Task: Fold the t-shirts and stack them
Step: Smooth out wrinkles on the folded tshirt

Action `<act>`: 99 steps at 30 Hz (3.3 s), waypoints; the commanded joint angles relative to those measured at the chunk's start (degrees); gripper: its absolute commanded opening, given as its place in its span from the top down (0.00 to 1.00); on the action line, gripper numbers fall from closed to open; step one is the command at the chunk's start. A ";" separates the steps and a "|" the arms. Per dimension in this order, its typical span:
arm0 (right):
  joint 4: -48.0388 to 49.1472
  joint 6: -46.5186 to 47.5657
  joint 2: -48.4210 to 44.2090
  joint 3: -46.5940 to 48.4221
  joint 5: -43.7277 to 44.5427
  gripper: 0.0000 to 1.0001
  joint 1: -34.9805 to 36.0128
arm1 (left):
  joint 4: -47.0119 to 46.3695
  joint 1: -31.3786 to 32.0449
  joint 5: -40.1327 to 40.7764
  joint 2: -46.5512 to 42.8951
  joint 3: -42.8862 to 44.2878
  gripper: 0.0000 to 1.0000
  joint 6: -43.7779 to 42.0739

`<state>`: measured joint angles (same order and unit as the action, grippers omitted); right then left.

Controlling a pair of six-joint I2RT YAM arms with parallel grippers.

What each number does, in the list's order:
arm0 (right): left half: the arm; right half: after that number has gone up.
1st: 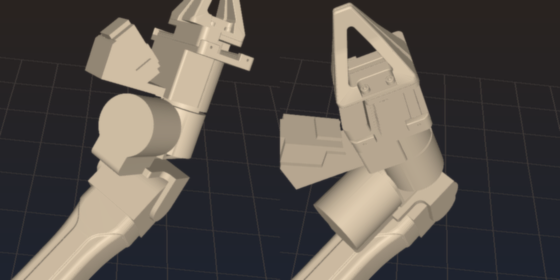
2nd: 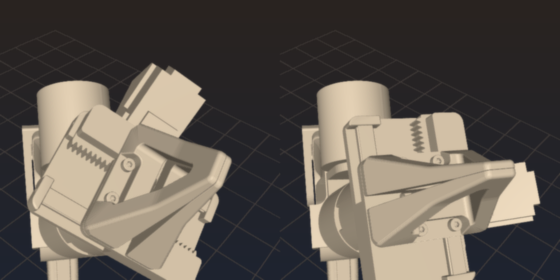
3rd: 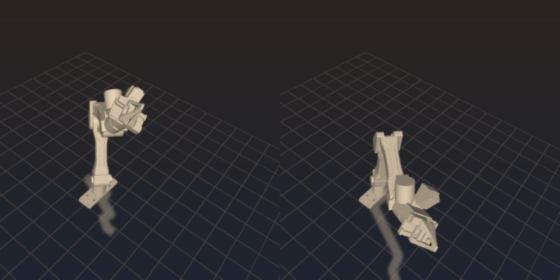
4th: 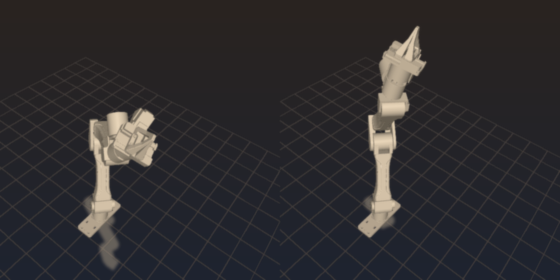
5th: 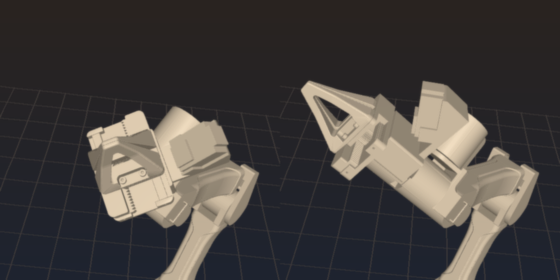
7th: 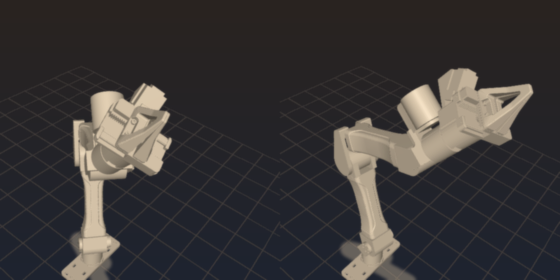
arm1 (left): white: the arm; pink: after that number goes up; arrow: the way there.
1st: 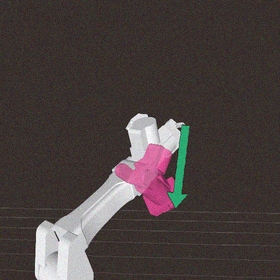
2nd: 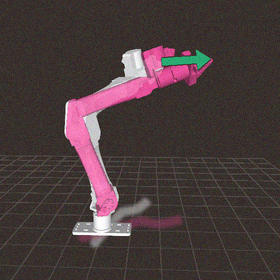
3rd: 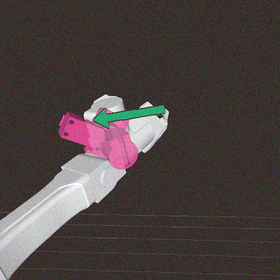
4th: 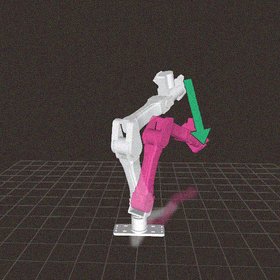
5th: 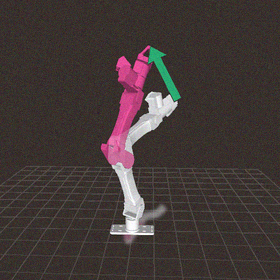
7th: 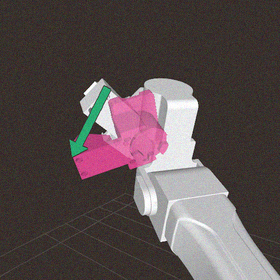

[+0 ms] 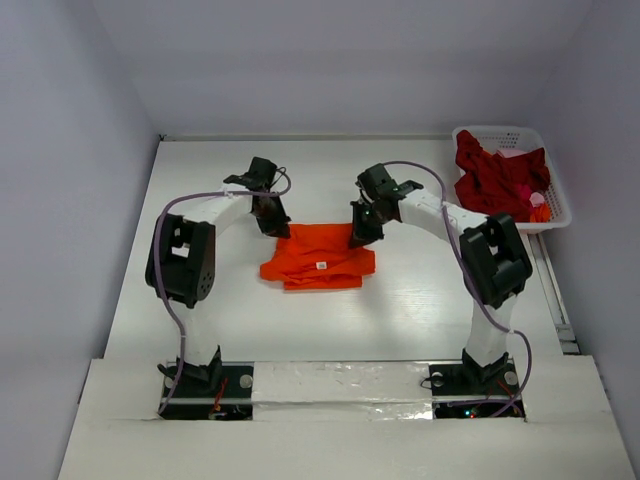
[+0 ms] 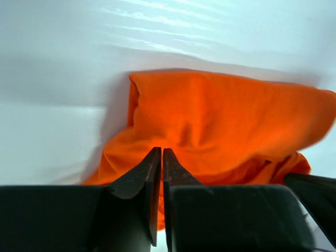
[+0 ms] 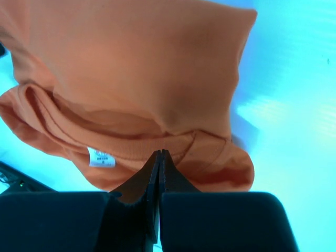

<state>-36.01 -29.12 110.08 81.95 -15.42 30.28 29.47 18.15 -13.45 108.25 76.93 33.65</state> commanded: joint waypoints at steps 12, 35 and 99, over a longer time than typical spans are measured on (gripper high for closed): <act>-2.14 1.53 -8.92 -2.41 2.59 0.59 -0.49 | 3.93 0.04 1.41 -11.48 -3.88 0.74 -2.10; -0.55 1.00 -8.92 -7.07 2.15 0.57 -0.49 | 3.13 0.04 0.97 -10.69 -8.90 0.78 -2.89; -4.24 0.30 -12.88 -4.01 4.35 1.00 -0.49 | 5.42 5.49 5.37 -15.54 -5.22 1.00 1.60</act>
<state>-39.03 -28.73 95.07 73.52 -11.77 30.06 34.24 23.66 -10.20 91.44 68.55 34.39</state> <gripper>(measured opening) 0.009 0.003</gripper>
